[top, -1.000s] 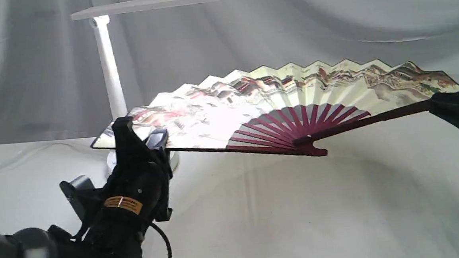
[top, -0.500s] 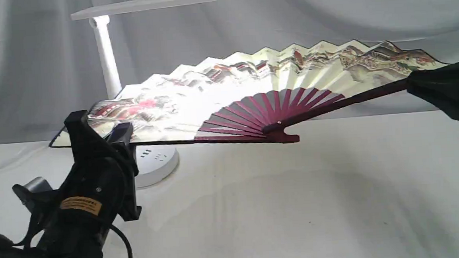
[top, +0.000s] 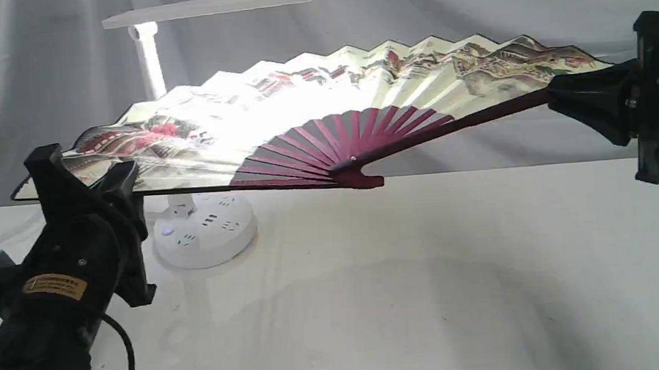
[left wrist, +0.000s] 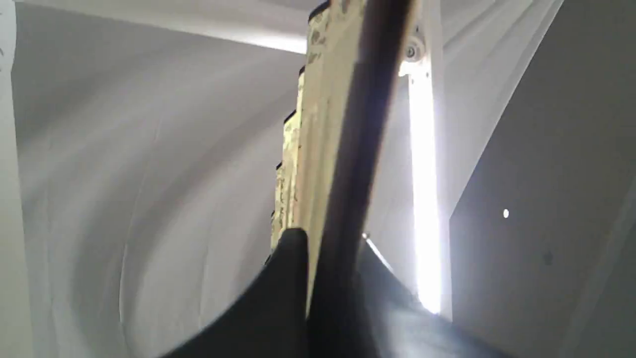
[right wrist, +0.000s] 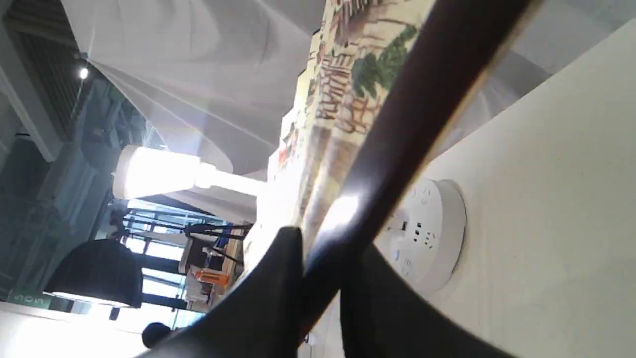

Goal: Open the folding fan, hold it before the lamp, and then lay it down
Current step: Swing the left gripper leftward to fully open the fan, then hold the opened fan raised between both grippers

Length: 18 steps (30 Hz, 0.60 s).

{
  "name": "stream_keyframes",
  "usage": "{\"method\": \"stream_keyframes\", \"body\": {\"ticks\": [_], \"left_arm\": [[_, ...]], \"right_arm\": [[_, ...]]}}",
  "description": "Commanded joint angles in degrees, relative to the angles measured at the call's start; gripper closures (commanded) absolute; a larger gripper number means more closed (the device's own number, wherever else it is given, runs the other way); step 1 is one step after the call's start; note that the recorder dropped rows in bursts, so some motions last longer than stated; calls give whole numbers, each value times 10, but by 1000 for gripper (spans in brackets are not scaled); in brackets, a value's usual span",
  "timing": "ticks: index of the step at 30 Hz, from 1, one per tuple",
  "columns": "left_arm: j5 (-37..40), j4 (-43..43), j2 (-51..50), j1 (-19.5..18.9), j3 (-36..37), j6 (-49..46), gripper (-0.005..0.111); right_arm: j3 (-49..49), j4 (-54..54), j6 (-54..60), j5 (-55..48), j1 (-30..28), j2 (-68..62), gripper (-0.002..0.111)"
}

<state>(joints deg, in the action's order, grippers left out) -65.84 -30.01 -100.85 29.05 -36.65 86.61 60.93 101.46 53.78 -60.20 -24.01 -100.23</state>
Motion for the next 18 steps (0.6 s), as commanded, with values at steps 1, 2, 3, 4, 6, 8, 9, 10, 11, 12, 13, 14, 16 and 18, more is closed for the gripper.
{"method": "stream_keyframes", "body": {"ticks": [1, 2, 3, 4, 6, 8, 9, 10, 11, 12, 13, 14, 16, 18], "left_arm": [[-41, -41, 16, -17, -3, 28, 107], [-41, -41, 16, -20, -3, 28, 107], [-41, -40, 16, -26, -2, 28, 107], [-41, -37, 16, -30, -2, 28, 107], [-41, -30, 16, -39, -2, 29, 107], [-41, -30, 16, -39, -2, 33, 107], [-41, -30, 16, -39, -2, 35, 107], [-41, -30, 16, -39, -2, 35, 107], [-41, -31, 17, -40, -2, 35, 107], [-41, -27, 20, -44, -2, 35, 107], [-41, -26, 22, -49, -2, 35, 107], [-41, -24, 27, -55, -2, 35, 107], [-41, -18, 36, -65, -2, 33, 107], [-41, -6, 46, -78, -2, 33, 107]], "right_arm": [[-1, -15, 22, 39, 13, 11, 108], [-1, -15, 20, 40, 14, 13, 108], [-1, -15, 15, 41, 18, 15, 108], [-1, -15, 14, 43, 20, 18, 108], [-1, -15, 13, 52, 27, 22, 108], [-1, -15, 13, 61, 33, 27, 108], [-1, -15, 13, 66, 37, 29, 108], [-1, -15, 13, 73, 41, 32, 108], [-1, -15, 13, 77, 41, 35, 108], [-1, -15, 13, 77, 41, 39, 108], [-1, -15, 13, 76, 41, 42, 108], [-1, -15, 11, 74, 41, 47, 108], [-1, -15, 11, 74, 41, 54, 108], [-1, -15, 10, 75, 41, 60, 108]]}}
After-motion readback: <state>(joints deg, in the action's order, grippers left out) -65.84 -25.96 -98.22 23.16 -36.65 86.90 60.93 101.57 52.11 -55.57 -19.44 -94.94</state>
